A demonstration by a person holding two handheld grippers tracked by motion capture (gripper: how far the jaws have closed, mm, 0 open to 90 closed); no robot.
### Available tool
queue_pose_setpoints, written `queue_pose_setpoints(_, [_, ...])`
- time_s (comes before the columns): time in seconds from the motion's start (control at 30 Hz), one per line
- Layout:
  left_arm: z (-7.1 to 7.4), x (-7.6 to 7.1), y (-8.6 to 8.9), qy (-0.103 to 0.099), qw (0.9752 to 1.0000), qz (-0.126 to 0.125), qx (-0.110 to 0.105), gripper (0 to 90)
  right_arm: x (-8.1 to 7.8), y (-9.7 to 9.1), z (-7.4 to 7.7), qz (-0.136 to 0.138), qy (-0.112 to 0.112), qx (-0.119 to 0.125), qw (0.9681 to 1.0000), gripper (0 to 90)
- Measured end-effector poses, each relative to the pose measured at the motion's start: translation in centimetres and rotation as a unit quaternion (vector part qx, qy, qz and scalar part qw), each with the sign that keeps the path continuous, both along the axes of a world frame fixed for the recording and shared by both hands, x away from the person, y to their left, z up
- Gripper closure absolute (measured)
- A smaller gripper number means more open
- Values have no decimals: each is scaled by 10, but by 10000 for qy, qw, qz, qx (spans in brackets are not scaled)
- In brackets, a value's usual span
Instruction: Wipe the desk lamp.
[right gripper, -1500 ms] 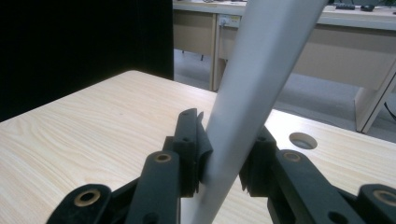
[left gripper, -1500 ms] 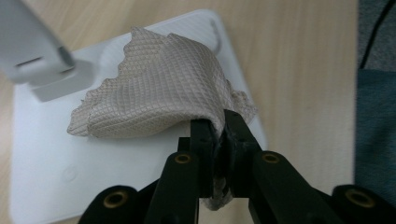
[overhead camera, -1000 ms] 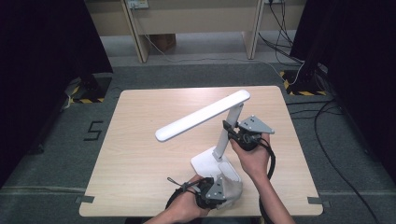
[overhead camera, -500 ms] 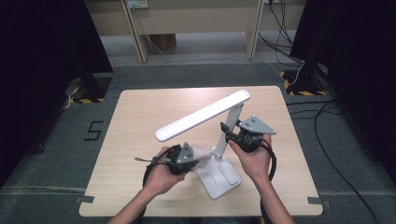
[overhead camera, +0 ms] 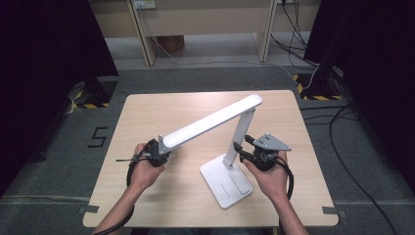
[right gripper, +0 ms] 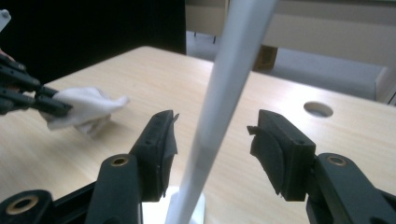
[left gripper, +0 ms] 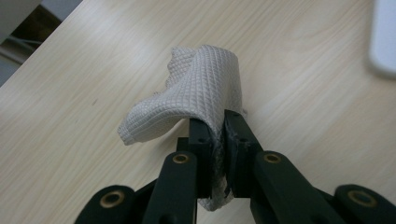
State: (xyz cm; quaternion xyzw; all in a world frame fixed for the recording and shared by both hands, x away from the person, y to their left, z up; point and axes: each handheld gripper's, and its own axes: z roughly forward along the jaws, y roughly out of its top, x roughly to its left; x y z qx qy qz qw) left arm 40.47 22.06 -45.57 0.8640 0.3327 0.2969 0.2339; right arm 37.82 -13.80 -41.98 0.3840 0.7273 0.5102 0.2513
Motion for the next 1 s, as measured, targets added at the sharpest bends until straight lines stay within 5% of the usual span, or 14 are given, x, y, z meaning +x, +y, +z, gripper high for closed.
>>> queue_pose_setpoints(0.17, [-8, -3, 14, -103, 9996, 265, 93, 821, -2, -5, -13, -8, 179, -43, 9998, 486])
queue_pose_setpoints(0.37, [-24, -6, 24, 187, 9986, 388, -299, 751, -2, -11, -25, -39, 438, -114, 9990, 492])
queue_pose_setpoints(0.5, [-28, -7, 24, 211, 9976, 410, -508, 612, -3, -12, -33, -49, 597, -152, 9981, 496])
queue_pose_setpoints(0.8, [1, -24, 25, -269, 9934, 540, -973, 435, -6, -15, -43, 34, 804, -193, 9966, 513])
queue_pose_setpoints(1.0, [14, -45, 11, -296, 9929, 45, -1152, 506, -7, -17, -49, 168, 1099, -316, 9933, 623])
